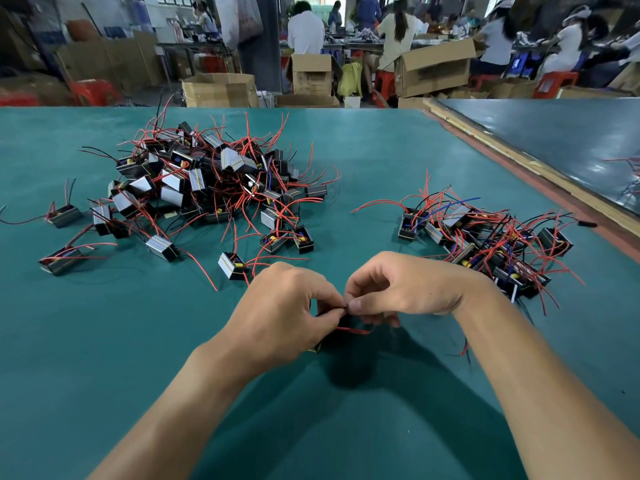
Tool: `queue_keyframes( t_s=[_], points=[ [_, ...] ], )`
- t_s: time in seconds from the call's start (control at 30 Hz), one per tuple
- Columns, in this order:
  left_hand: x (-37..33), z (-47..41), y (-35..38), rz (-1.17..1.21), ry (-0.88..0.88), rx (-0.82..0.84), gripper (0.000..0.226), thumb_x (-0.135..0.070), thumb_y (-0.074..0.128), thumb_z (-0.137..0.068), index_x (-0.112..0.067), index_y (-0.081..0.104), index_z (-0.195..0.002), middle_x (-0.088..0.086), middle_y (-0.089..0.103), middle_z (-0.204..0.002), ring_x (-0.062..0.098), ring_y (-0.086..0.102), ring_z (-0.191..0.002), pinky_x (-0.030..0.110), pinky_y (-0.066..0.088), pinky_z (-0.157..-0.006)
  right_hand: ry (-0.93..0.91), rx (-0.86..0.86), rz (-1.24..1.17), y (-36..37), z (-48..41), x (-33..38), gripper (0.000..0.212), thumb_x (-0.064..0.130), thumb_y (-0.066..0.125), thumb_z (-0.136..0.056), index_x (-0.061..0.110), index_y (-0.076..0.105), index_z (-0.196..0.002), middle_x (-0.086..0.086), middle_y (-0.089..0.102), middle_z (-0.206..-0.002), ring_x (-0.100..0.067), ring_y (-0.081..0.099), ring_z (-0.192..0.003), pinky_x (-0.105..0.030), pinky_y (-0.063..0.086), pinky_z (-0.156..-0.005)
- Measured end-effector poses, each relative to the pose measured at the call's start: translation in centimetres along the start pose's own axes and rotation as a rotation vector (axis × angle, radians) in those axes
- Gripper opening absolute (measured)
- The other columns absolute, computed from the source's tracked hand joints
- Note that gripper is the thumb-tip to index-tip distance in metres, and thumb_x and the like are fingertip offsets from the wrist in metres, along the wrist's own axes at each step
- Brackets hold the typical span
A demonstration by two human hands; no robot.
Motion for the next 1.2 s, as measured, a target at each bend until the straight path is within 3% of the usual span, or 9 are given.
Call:
queue_keyframes(
  t_s=[0.3, 0.4, 0.57, 0.7, 0.83, 0.9, 0.97, 1.07, 1.2],
  points=[
    [-0.5, 0.1, 1.1, -0.035, 0.049, 0.022, 0.011, -0.025, 0.069, -0.076, -0.028, 0.078, -0.08, -0.009, 0.066, -0.064, 0.004, 0.04, -0.053, 0.028, 0.042, -0.054, 0.101, 0.064, 0.019, 0.4, -0.2, -0.7, 0.029, -0.001, 0.06, -0.092, 0.016, 0.064, -0.07, 0.006, 0.052, -0.054, -0.006, 0.045, -0.048, -0.019, 0.041, -0.045],
    [-0.7, 0.2, 1.5, -0.065, 0.057, 0.032, 0.014, -0.027, 0.065, -0.076, -0.028, 0.078, -0.079, -0.007, 0.067, -0.065, 0.014, 0.051, -0.057, 0.034, 0.048, -0.055, 0.124, 0.08, 0.048, 0.4, -0.1, -0.9, 0.032, -0.003, 0.059, -0.09, 0.018, 0.063, -0.067, 0.007, 0.051, -0.053, -0.004, 0.046, -0.045, -0.02, 0.043, -0.045],
    [0.2, 0.1, 1.0, -0.039, -0.02, -0.018, 0.008, -0.031, 0.066, -0.074, -0.028, 0.075, -0.075, -0.012, 0.063, -0.061, 0.002, 0.043, -0.05, 0.026, 0.038, -0.055, 0.103, -0.003, 0.027, 0.0, -0.4, -0.5, 0.033, -0.007, 0.057, -0.087, 0.017, 0.061, -0.064, -0.003, 0.049, -0.058, -0.011, 0.043, -0.051, -0.026, 0.041, -0.048],
    [1.9, 0.0, -1.4, -0.02, -0.158, -0.232, 0.013, -0.039, 0.068, -0.078, -0.026, 0.069, -0.077, -0.018, 0.061, -0.068, 0.002, 0.048, -0.055, 0.024, 0.04, -0.058, 0.06, -0.302, -0.162, -2.5, -0.4, 0.2, 0.02, 0.008, 0.054, -0.07, 0.018, 0.057, -0.053, -0.003, 0.044, -0.052, -0.013, 0.039, -0.047, -0.021, 0.039, -0.045],
    [5.7, 0.9, -4.3, 0.013, -0.44, -0.5, 0.004, -0.03, 0.071, -0.081, -0.029, 0.067, -0.081, -0.02, 0.063, -0.068, 0.003, 0.055, -0.059, 0.024, 0.044, -0.062, 0.003, -0.864, -0.293, -7.8, 1.4, -0.9, 0.03, -0.001, 0.052, -0.082, 0.012, 0.053, -0.055, 0.001, 0.045, -0.051, -0.016, 0.043, -0.049, -0.021, 0.04, -0.045],
    [7.8, 1.3, -4.9, -0.054, -0.558, -0.494, 0.014, -0.029, 0.068, -0.082, -0.03, 0.064, -0.096, -0.015, 0.065, -0.085, 0.006, 0.059, -0.072, 0.031, 0.047, -0.072, 0.035, -1.198, -0.107, -10.1, 3.7, -1.5, 0.025, 0.005, 0.055, -0.086, 0.012, 0.06, -0.063, 0.003, 0.054, -0.057, -0.019, 0.053, -0.059, -0.027, 0.044, -0.057],
    [10.0, 1.6, -4.3, -0.174, -0.667, -0.366, 0.04, -0.029, 0.066, -0.084, -0.021, 0.055, -0.122, 0.0, 0.059, -0.117, 0.024, 0.055, -0.107, 0.038, 0.042, -0.092, 0.1, -1.449, 0.139, -10.9, 5.9, -1.4, 0.015, 0.014, 0.059, -0.087, 0.015, 0.066, -0.073, 0.003, 0.061, -0.066, -0.024, 0.06, -0.072, -0.032, 0.044, -0.067],
    [11.8, 2.0, -2.6, -0.256, -0.736, -0.17, 0.061, -0.028, 0.064, -0.086, -0.011, 0.039, -0.139, 0.013, 0.042, -0.137, 0.035, 0.035, -0.128, 0.04, 0.031, -0.105, 0.143, -1.53, 0.254, -10.5, 6.6, -1.1, 0.008, 0.013, 0.063, -0.084, 0.018, 0.069, -0.082, 0.001, 0.066, -0.077, -0.028, 0.065, -0.083, -0.032, 0.046, -0.074],
    [12.1, 1.9, -1.8, -0.296, -0.718, -0.107, 0.04, -0.02, 0.063, -0.085, -0.015, 0.057, -0.123, 0.009, 0.051, -0.128, 0.032, 0.043, -0.122, 0.037, 0.038, -0.097, -0.056, -1.394, 0.419, -8.1, 4.7, 2.1, 0.016, 0.003, 0.064, -0.079, 0.008, 0.072, -0.091, -0.009, 0.07, -0.093, -0.033, 0.062, -0.093, -0.038, 0.047, -0.088]
  ],
)
Point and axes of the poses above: each hand's wrist, its own z-axis away from the middle knuckle, its own y-axis out of the palm, x = y × z, the point moved 8 cm from there along -z, towards the middle knuckle
